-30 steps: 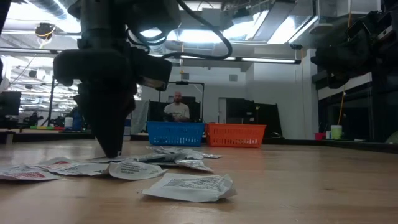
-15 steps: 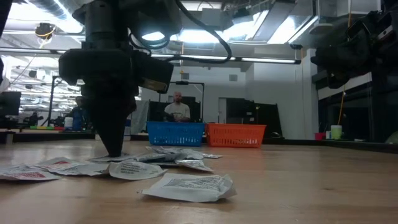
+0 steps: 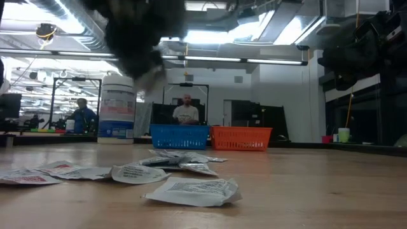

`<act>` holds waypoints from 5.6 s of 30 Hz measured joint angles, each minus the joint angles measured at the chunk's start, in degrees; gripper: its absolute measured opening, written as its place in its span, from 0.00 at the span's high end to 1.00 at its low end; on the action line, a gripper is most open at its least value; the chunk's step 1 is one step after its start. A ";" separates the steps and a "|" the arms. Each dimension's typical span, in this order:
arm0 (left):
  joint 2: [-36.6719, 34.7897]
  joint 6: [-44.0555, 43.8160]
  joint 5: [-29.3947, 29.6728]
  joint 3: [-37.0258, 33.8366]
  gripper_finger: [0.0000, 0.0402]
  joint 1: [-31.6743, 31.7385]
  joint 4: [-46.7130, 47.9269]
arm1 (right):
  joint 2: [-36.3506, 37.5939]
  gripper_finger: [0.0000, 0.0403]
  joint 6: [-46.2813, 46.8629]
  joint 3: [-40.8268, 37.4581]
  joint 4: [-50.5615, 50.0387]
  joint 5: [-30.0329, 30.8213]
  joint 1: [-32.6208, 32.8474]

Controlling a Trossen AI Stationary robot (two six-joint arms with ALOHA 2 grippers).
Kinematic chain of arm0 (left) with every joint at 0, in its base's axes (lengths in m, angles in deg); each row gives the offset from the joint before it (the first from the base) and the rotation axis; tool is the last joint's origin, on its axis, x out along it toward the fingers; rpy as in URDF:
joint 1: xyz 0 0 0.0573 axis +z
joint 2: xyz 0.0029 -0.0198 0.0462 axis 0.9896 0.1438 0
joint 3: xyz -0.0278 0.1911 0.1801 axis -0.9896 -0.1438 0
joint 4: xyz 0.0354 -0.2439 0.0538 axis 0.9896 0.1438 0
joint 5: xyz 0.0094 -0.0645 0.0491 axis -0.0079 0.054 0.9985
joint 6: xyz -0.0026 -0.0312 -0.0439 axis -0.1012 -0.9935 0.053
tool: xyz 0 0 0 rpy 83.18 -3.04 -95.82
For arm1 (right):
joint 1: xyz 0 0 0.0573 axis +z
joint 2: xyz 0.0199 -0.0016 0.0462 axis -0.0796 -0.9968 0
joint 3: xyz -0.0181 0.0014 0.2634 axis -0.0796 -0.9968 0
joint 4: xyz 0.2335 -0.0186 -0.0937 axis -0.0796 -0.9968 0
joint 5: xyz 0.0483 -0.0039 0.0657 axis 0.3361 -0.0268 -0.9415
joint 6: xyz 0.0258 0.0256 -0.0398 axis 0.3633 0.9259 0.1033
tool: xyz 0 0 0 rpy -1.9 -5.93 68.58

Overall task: Pick & Place First Aid Supplies
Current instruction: Put the alcohol pad into the black bin, then put the ointment pack into the blue bin

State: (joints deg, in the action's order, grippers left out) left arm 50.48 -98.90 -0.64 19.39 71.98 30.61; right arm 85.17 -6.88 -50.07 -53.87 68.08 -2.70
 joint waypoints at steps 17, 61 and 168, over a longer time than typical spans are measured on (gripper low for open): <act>-4.65 -11.45 -34.13 0.17 1.00 12.79 -38.62 | -0.02 0.75 0.02 -0.02 0.00 -0.02 0.00; -4.65 11.32 3.66 0.22 1.00 46.00 -22.78 | -0.01 0.75 0.00 -0.01 0.00 -0.01 0.00; 3.09 -1.94 25.52 7.65 0.67 -16.65 3.95 | -0.02 0.75 0.00 -0.02 0.00 0.00 0.00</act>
State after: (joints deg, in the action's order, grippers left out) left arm 53.57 -100.84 24.87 27.04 55.32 34.55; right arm 85.15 -6.88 -50.09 -53.87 68.08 -2.71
